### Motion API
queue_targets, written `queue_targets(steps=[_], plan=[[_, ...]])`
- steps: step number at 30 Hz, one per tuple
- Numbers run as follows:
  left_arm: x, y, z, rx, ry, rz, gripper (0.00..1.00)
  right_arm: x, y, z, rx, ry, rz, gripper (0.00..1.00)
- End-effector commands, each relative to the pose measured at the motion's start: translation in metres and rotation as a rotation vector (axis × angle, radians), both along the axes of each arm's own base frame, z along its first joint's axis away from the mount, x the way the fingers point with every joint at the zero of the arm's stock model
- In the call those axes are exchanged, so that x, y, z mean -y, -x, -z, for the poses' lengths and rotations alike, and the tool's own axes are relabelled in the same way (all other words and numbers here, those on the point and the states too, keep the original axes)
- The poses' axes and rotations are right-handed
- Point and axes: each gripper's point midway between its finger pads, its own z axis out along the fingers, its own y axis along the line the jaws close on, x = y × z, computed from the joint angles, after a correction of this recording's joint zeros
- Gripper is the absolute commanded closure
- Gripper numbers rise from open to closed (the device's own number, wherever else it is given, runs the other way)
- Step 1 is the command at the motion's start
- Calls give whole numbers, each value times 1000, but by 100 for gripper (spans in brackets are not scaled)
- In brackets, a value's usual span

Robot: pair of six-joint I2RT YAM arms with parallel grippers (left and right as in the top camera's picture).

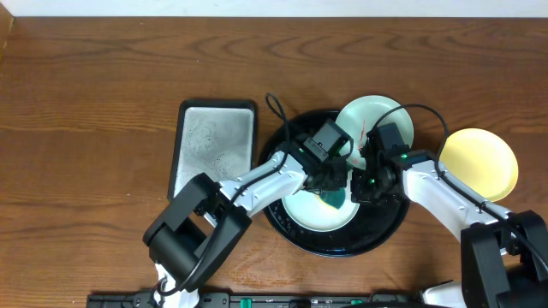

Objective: Clean dirty plates on tray and stack at the side
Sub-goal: 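Scrub the held pale green plate with the sponge in the left gripper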

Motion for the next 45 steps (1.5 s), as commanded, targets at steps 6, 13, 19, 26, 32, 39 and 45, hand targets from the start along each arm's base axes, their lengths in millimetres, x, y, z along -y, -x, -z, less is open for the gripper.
queue_targets(steps=[6,13,19,26,32,39,45], plan=[[23,60,17,-151,49,181,93,14,2,7,-5,72,19,99],[-46,27,40,-118,-212,16,93,14,2,7,-6,71,19,99],[-144,-1,44,-74,-559,-151,93,14,2,7,-5,72,19,99],[-204,-22,9,60,-808,-249,93,14,2,7,-6,72,19,99],[-164,-12,18,-17,-615,-216,92,14,2,7,-6,72,19,99],[-55,10,28,-130,-145,-63,93,14,3,7,-8,73,19,99],[-7,30,23,-116,-18,52,92,14,3,7,-9,73,19,99]])
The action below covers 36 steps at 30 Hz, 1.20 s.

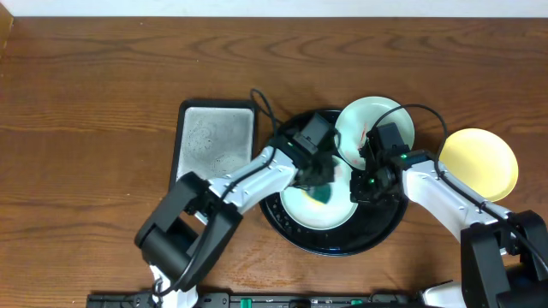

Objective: Clean dirty plates on tray and stack at the side
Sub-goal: 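Scrub the held pale green plate with the sponge in the left gripper, then put the sponge back into the basin with the left gripper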

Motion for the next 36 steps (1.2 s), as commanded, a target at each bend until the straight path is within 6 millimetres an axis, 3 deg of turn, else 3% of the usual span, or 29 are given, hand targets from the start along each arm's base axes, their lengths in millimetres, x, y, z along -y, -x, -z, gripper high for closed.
queue_targets(steps=[1,6,9,11,16,23,27,30,31,36], plan=[[19,43,21,-125,32,96,92,17,2,7,-7,84,18,99],[4,53,26,-160,-39,103,92,17,2,7,-3,83,18,99],[-28,50,29,-151,-179,54,93,17,2,7,-4,83,13,99],[-60,39,20,-96,-310,16,93,16,2,7,-3,83,10,99],[-106,9,-34,84,-444,-55,93,16,1,7,-1,83,11,99],[-131,-13,-115,264,-315,-155,93,17,2,7,-2,83,11,99],[-161,-20,-143,319,-301,-200,92,17,2,7,3,84,-10,99],[-193,-27,-144,320,-345,-217,93,16,0,7,17,84,-50,99],[-210,-31,-138,296,-371,-242,92,15,-2,7,29,82,-70,99],[-253,-37,-101,181,-442,-328,92,2,-4,-2,51,8,-103,99]])
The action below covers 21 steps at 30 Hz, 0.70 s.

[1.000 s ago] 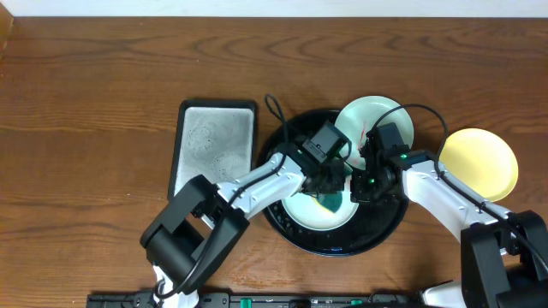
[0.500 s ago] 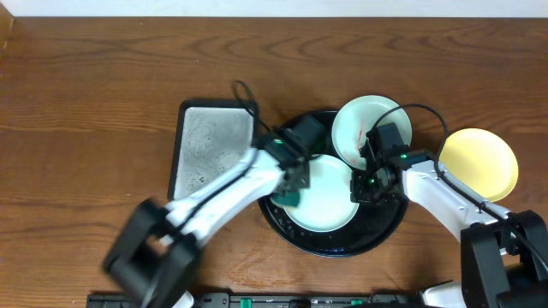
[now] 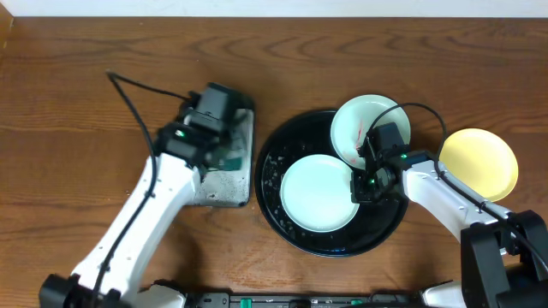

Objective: Clean dirty plates on tray and stack at the side
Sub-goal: 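Put the sponge back into the basin with the left gripper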

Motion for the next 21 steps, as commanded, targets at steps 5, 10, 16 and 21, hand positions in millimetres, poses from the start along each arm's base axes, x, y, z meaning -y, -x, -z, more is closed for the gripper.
queue_targets(steps=[5,10,16,21], plan=[[-31,5,63,-198,-84,-7,89,2,-3,-32,99,-13,-43,99],[-20,5,55,-188,-25,29,58,6,-3,-70,230,23,-34,99],[-13,6,8,-59,47,46,45,25,-5,-110,431,191,-35,99],[-14,23,-35,51,90,58,38,38,-9,-144,614,399,-46,99]])
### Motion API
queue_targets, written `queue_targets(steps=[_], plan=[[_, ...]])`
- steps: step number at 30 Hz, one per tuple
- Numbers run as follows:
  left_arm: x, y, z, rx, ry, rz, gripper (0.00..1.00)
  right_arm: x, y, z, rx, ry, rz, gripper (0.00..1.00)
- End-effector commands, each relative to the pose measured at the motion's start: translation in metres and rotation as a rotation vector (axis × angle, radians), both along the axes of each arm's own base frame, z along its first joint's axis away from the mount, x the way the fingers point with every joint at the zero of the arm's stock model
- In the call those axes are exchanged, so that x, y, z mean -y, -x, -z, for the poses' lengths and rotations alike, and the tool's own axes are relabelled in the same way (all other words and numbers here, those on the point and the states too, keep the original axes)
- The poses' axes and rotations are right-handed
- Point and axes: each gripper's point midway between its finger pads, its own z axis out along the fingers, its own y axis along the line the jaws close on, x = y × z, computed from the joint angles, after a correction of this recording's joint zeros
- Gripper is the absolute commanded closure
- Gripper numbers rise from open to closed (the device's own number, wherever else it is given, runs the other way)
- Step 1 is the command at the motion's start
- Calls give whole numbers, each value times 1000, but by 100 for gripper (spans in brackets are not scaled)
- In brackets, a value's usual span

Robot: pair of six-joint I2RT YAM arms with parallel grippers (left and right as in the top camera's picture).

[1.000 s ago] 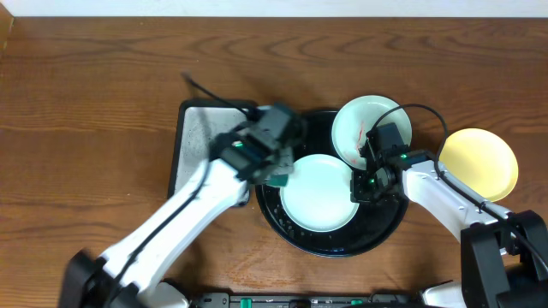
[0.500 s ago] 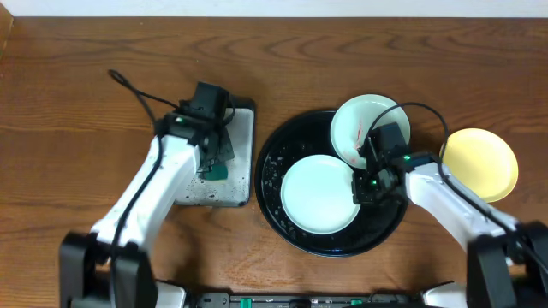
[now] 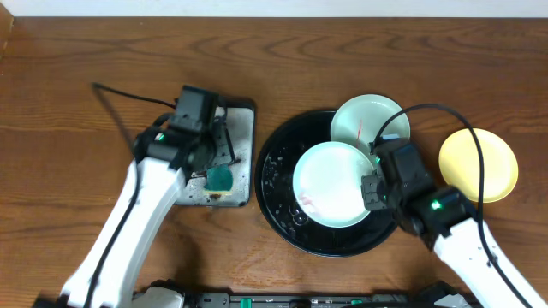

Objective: Clean dirty plates on tray and stack at the side

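A pale green plate (image 3: 332, 181) with a small red smear near its lower left is over the round black tray (image 3: 282, 218). My right gripper (image 3: 371, 185) is shut on its right rim, and the plate looks raised off the tray. A second pale green plate (image 3: 368, 118) with a red streak rests on the tray's far right rim. The green sponge (image 3: 221, 178) lies on the grey rectangular tray (image 3: 243, 128) at the left. My left gripper (image 3: 217, 154) hangs just above it, open, with the sponge out of its fingers.
A yellow plate (image 3: 479, 164) sits on the wooden table to the right of the black tray. Droplets speckle the black tray's left half. The right arm's cable arcs above the yellow plate. The left arm's cable trails off to the left.
My left gripper has let the sponge go onto the grey tray. My right gripper has taken the front plate by its right rim, and the plate now sits further right and higher in view.
At first my left gripper pressed the sponge on the front plate in the black tray, with my right gripper at its right rim. Later it was still on the plate. Then it was over the grey tray with the sponge. Now the sponge lies there and the right gripper holds the plate.
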Motion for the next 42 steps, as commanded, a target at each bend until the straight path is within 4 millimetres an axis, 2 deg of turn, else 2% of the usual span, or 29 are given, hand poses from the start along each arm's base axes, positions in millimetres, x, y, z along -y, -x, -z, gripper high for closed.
queue_targets(steps=[1,6,9,12,18,31,42], plan=[[1,9,-38,97,39,20,37,23,-10,-31,177,198,66,99],[-5,31,-68,181,60,20,28,10,-9,-66,318,364,-34,99],[-7,38,-80,220,71,20,20,0,-5,-80,397,443,-79,99],[-8,41,-87,246,77,20,19,-13,2,-92,473,495,-123,99],[-8,41,-85,240,76,20,18,-41,18,-99,542,501,-222,99],[-7,40,-83,233,74,20,18,-48,32,-133,723,699,-275,99],[-7,40,-83,233,74,20,18,-51,36,-140,760,711,-270,99]])
